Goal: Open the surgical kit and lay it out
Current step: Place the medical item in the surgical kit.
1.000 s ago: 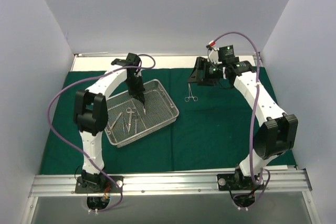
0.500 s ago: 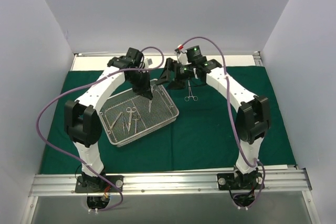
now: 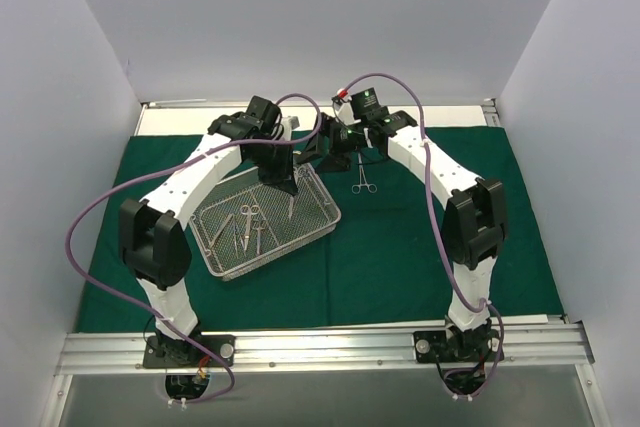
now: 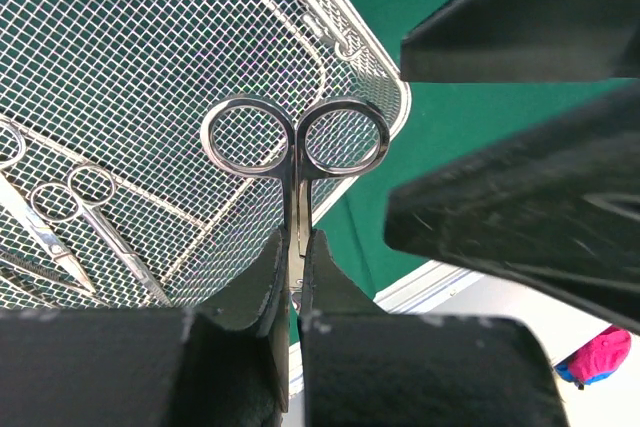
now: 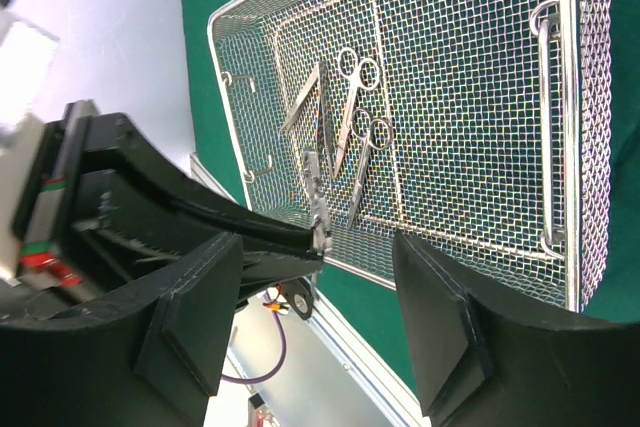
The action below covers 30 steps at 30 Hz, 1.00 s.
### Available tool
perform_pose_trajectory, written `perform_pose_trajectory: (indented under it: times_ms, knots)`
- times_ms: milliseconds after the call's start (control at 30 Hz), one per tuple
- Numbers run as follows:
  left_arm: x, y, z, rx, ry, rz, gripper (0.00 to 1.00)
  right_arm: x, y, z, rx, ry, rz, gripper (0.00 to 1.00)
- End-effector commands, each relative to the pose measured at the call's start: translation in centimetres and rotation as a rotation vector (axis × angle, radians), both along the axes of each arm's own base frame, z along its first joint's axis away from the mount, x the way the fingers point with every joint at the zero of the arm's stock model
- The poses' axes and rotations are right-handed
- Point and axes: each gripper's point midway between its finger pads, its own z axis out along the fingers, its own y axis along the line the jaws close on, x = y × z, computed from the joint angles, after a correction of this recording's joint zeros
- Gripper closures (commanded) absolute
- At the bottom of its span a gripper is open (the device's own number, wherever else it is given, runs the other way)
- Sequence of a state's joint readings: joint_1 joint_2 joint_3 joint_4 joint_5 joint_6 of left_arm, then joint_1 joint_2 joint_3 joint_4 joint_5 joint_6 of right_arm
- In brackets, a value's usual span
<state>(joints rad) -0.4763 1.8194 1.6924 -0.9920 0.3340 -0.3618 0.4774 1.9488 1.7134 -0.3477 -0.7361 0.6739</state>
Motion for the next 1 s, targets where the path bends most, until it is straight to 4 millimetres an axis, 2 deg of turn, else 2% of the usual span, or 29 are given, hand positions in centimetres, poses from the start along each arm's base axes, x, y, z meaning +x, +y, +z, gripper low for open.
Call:
perform_pose_trajectory:
  times_ms: [0, 167, 367, 533, 667, 800, 833, 867, 900, 933, 967]
  knots:
    - [0.2, -0.7, 2.7, -0.059, -0.084, -0.023, 0.98, 0.0, -0.1, 0.1, 0.001, 0.006, -0.003, 0.39]
    - [0.4, -1.2, 2.8, -0.07, -0.082, -0.033, 0.98, 0.2, 0.4, 0.1, 0.014, 0.004, 0.011, 0.41]
    - [0.6, -1.8, 3.8, -0.082, -0.1, -0.047, 0.98, -0.5, 0.9, -1.5, 0.0, 0.038, 0.04, 0.44]
    - [0.7, -2.1, 4.4, -0.094, -0.106, -0.06, 0.98, -0.8, 1.6, -1.8, 0.024, 0.048, 0.073, 0.49]
    - [0.5, -2.4, 4.5, -0.106, -0.104, -0.07, 0.98, -0.8, 2.3, -1.1, 0.073, 0.051, 0.102, 0.64]
    - [0.4, -2.4, 4.5, -0.108, -0.103, -0.069, 0.98, -0.9, 2.7, 0.3, 0.121, 0.021, 0.127, 1.0]
    - [0.3, -2.3, 4.5, -0.109, -0.101, -0.069, 0.96, -0.9, 2.6, 1.0, 0.137, 0.011, 0.125, 1.0]
    - [0.3, -2.2, 4.8, -0.114, -0.11, -0.064, 0.87, -0.9, 2.5, 1.2, 0.149, 0.021, 0.114, 1.0]
    - [0.3, -2.0, 5.0, -0.121, -0.112, -0.061, 0.66, -0.8, 2.4, 1.6, 0.163, 0.005, 0.111, 1.0]
    - [0.2, -2.0, 4.8, -0.132, -0.112, -0.061, 0.6, -1.0, 2.1, 2.0, 0.167, -0.001, 0.106, 1.0]
    - [0.2, -1.6, 5.6, -0.152, -0.131, -0.053, 0.54, -0.9, 1.7, 2.1, 0.17, -0.007, 0.096, 1.0]
